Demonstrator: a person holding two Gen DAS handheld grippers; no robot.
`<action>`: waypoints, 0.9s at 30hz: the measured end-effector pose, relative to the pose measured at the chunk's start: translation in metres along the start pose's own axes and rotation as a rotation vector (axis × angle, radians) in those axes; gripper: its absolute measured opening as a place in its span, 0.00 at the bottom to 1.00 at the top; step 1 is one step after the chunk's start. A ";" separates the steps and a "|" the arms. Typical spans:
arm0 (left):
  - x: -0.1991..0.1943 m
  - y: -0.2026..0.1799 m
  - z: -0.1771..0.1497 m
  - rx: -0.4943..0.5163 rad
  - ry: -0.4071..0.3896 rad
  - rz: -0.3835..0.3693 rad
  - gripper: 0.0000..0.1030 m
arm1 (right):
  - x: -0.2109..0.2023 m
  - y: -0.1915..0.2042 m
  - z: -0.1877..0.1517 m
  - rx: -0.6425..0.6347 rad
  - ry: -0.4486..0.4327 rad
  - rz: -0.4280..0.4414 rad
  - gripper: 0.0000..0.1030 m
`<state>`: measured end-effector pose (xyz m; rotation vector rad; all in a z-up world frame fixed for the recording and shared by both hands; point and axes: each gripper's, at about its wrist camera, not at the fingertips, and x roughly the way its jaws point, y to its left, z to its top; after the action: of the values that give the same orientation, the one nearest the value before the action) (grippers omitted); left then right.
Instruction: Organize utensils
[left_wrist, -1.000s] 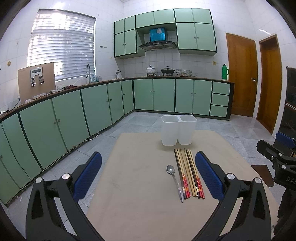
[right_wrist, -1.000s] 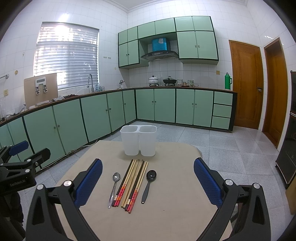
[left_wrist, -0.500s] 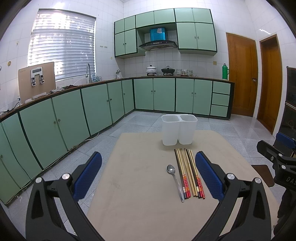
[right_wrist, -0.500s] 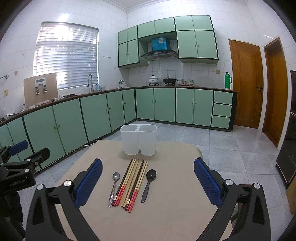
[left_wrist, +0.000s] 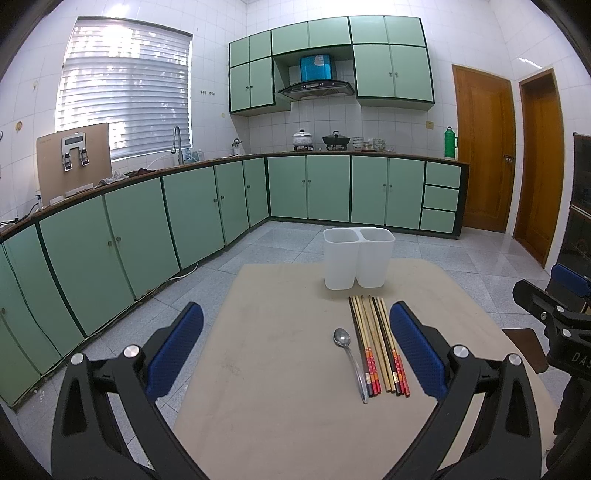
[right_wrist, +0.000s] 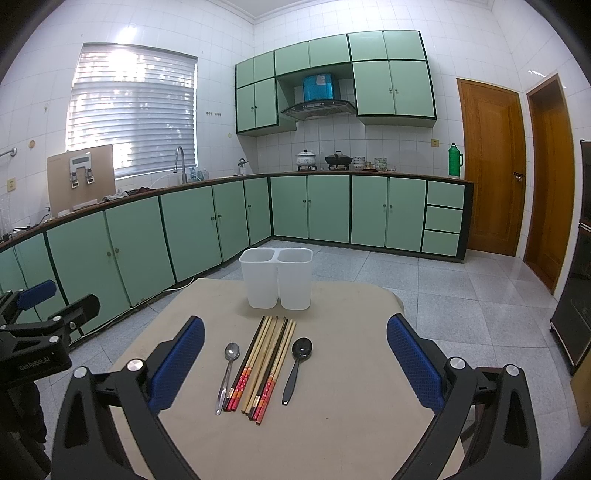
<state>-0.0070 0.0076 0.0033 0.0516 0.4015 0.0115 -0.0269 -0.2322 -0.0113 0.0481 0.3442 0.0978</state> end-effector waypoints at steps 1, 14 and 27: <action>0.000 0.000 0.000 0.000 0.001 -0.001 0.95 | 0.000 0.000 0.000 0.000 0.001 0.001 0.94; 0.000 0.004 -0.001 -0.003 0.004 0.000 0.95 | 0.008 0.003 -0.004 -0.001 0.004 0.001 0.94; 0.055 0.017 -0.007 0.015 0.087 0.049 0.95 | 0.063 -0.006 -0.014 -0.013 0.094 -0.048 0.94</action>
<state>0.0404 0.0258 -0.0240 0.0756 0.4872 0.0597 0.0275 -0.2309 -0.0459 0.0229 0.4380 0.0549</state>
